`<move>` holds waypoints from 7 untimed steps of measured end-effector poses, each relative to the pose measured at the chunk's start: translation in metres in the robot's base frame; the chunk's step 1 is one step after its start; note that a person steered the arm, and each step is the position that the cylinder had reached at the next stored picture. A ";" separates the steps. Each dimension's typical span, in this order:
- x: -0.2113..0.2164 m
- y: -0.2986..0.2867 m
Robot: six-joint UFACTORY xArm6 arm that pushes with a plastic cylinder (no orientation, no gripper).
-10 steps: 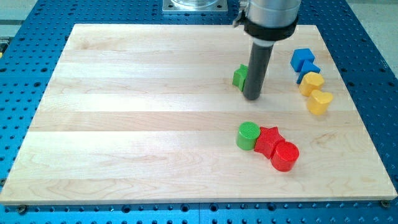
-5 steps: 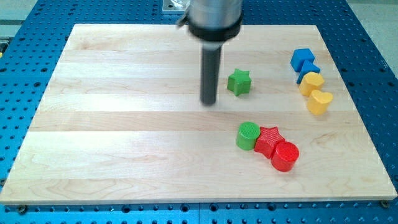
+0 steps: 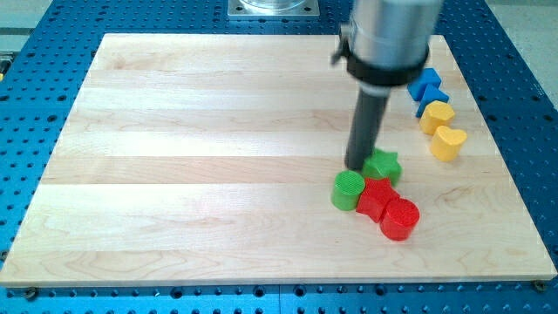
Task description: Move the green star above the red star
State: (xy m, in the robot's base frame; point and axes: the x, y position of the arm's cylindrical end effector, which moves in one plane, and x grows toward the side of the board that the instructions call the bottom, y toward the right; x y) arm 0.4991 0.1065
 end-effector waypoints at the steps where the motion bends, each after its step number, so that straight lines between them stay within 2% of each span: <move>1: -0.036 0.011; 2: -0.039 0.060; 3: -0.027 0.084; 5: 0.003 0.065; 6: 0.008 0.079; 7: 0.090 0.152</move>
